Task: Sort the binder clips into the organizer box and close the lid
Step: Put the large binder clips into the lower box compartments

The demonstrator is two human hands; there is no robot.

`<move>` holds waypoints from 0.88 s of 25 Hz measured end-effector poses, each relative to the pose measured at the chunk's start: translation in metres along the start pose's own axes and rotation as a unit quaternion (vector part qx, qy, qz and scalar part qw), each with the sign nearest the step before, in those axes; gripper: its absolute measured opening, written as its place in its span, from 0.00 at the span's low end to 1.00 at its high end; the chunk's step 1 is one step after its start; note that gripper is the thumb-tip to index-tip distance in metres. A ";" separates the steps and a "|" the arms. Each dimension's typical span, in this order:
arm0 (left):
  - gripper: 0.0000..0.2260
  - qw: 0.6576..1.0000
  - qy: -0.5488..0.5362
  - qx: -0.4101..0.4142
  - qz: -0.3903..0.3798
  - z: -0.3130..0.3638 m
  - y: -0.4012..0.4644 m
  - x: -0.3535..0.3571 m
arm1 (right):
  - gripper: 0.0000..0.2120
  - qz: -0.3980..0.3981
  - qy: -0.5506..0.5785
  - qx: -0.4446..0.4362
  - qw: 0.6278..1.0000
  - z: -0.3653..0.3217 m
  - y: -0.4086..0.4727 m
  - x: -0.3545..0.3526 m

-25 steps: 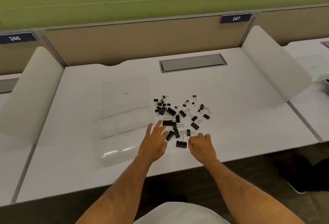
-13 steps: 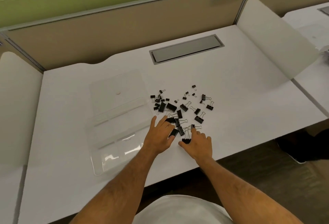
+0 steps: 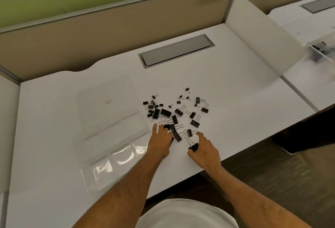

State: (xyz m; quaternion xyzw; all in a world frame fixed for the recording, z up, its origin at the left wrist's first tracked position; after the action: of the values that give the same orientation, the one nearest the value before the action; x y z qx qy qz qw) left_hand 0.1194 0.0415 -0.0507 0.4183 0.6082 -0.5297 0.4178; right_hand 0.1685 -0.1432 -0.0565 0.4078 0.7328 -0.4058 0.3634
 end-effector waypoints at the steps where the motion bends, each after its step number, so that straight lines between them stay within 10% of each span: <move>1: 0.23 1.000 0.008 -0.001 -0.006 0.001 0.002 0.000 | 0.36 0.000 0.010 0.000 1.000 0.002 -0.001 -0.003; 11: 0.23 0.990 -0.132 -0.001 0.040 0.006 0.004 -0.023 | 0.39 0.072 0.124 -0.051 0.988 -0.017 0.001 -0.020; 22: 0.19 0.874 -0.397 -0.215 0.181 -0.070 -0.087 -0.015 | 0.48 0.063 0.208 -0.169 0.961 -0.064 0.013 -0.027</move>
State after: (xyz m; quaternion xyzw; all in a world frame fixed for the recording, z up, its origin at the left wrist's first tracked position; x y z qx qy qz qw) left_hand 0.0368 0.1027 -0.0044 0.1756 0.4033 -0.4229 0.7923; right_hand 0.1781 -0.0894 -0.0112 0.4611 0.8229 -0.1582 0.2917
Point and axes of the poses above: each hand's wrist, its own y-axis towards the middle knuckle, its own x-axis out of the palm, z = x × y, the point moved 5 cm from there along y, towards the middle knuckle, and after that the axes turned 2 degrees about z, right-handed, at the moved point
